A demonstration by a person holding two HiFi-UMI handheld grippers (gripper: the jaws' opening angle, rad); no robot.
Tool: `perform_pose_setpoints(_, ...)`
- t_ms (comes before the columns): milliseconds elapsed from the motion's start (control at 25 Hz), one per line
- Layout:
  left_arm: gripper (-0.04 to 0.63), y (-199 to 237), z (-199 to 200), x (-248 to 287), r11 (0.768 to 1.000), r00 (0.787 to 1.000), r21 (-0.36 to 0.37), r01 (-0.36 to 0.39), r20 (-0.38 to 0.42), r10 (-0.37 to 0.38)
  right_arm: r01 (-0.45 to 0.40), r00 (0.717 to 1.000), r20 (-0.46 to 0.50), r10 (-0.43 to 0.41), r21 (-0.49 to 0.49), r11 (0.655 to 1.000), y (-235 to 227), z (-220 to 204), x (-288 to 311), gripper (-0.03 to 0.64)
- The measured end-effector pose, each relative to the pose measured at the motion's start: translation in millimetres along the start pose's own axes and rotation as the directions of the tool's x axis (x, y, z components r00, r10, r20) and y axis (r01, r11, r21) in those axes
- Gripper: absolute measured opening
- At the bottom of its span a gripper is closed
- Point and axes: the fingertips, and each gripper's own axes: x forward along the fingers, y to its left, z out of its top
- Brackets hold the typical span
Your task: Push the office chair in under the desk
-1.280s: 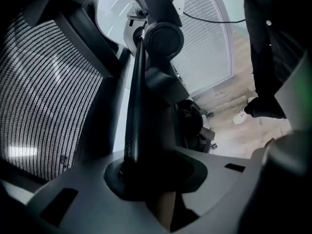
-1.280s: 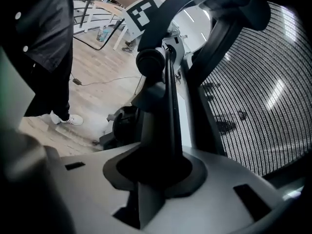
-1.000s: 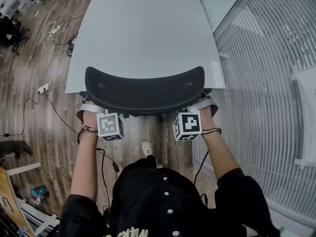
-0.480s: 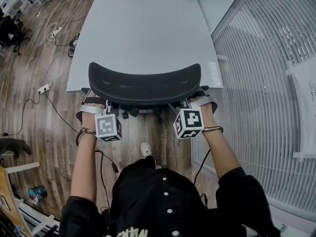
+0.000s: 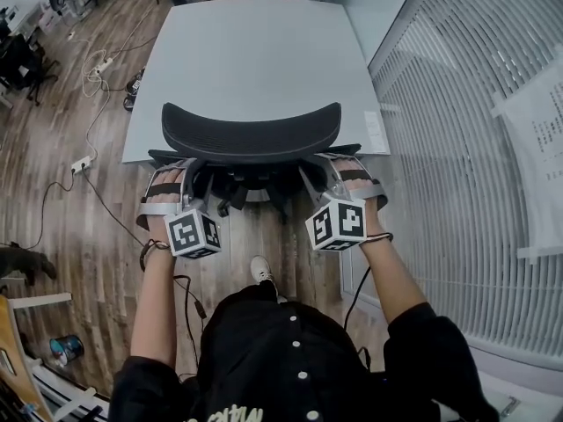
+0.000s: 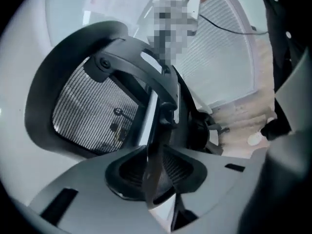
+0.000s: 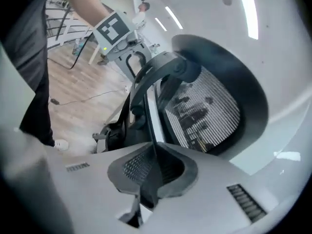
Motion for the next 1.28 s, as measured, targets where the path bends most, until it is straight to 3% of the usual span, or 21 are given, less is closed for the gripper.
perform_pose_setpoints(80, 0.046, -0.5, 7.5, -9.5, 0.992, 1.0, -0.129, 0.01, 0.021, -0.008, 0.014, 1.0, 0.024, -0.018, 0.146, 0.989, -3.5, 3.0, -9.5, 0.038)
perform_pose_setpoints(200, 0.025, 1.5, 20.7, -26.7, 0.949, 0.998, -0.315, 0.019, 0.057, -0.001, 0.025, 0.996, 0.074, -0.054, 0.351, 0.936, -8.3, 14.3, -27.7, 0.036)
perform_pose_setpoints(360, 0.025, 13.0, 46.5, -53.4, 0.847, 0.987, -0.531, 0.041, 0.153, 0.048, 0.024, 0.978, 0.162, -0.13, 0.534, 0.845, -18.1, 34.8, -58.5, 0.032)
perform_pose_setpoints(520, 0.025, 26.0, 59.2, -92.2, 0.757, 0.97, -0.653, 0.022, 0.197, 0.142, 0.027, 0.948, 0.202, -0.244, 0.716, 0.697, -35.8, 43.9, -104.0, 0.029)
perform_pose_setpoints(640, 0.025, 33.8, 62.9, -123.5, 0.694, 0.95, -0.72, 0.021, 0.231, 0.211, 0.059, 0.921, 0.196, -0.336, 0.783, 0.619, -44.2, 37.3, -139.2, 0.029)
perform_pose_setpoints(800, 0.025, 43.3, 51.6, -159.1, 0.62, 0.93, -0.784, -0.031, 0.204, 0.304, 0.078, 0.885, 0.193, -0.424, 0.835, 0.544, -50.8, 31.2, -181.2, 0.028)
perform_pose_setpoints(1080, 0.023, 46.3, 26.7, -203.2, 0.54, 0.909, -0.835, -0.111, 0.134, 0.395, 0.134, 0.847, 0.156, -0.509, 0.863, 0.488, -42.1, 8.4, -230.3, 0.028)
perform_pose_setpoints(1280, 0.023, 36.9, 13.6, -218.3, 0.525, 0.904, -0.838, -0.15, 0.099, 0.416, 0.157, 0.83, 0.139, -0.541, 0.871, 0.465, -38.8, -1.0, -252.1, 0.028)
